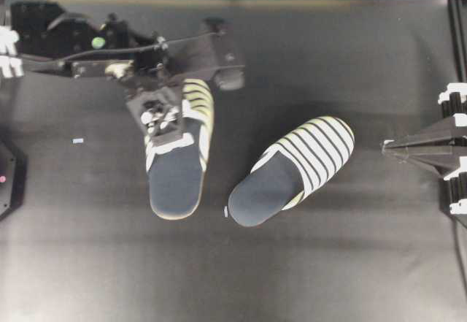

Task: Arrange the slippers with the left arm.
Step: 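Rotate the left slipper with the left gripper to point straight forward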

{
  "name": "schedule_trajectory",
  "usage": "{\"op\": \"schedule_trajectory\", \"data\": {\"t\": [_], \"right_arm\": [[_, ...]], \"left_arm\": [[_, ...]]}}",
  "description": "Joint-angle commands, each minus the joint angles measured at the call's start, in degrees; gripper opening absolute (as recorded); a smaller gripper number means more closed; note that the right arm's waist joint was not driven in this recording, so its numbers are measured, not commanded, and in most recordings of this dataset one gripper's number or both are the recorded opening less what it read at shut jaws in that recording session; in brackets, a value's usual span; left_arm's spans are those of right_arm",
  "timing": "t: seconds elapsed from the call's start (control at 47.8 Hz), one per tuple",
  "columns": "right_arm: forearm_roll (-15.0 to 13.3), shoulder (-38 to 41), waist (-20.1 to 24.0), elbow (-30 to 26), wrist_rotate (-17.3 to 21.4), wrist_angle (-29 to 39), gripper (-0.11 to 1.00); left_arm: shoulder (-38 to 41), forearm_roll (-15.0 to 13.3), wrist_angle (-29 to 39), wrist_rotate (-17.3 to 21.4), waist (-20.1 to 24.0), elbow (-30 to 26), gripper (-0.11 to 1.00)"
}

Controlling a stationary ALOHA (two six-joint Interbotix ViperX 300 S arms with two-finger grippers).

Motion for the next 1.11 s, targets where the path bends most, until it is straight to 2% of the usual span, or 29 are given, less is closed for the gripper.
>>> {"op": "schedule_trajectory", "data": {"t": [0.0, 0.084, 0.251, 0.335, 0.816, 1.087], "right_arm": [[0.18, 0.26, 0.0, -0.26, 0.44, -0.26, -0.01], [0.18, 0.18, 0.09, -0.18, 0.44, -0.26, -0.01], [0.18, 0.18, 0.0, -0.18, 0.35, -0.26, -0.01], [0.18, 0.18, 0.0, -0.18, 0.35, -0.26, -0.01], [0.18, 0.18, 0.0, 0.35, 0.44, -0.62, -0.01], [0.18, 0.18, 0.09, 0.35, 0.44, -0.7, -0.01]], "left_arm": [[1.14, 0.09, -0.62, 0.53, -0.18, -1.93, 0.01], [2.9, 0.18, -3.34, 0.62, -0.18, -0.62, 0.01], [5.8, 0.09, -13.8, 1.23, -0.53, 3.78, 0.01], [6.15, 0.18, -16.17, 1.58, -0.7, 5.01, 0.01], [8.17, 0.18, -22.24, 1.85, -2.2, 8.35, 0.01], [8.44, 0.09, -22.68, 2.11, -2.46, 8.7, 0.02]]}}
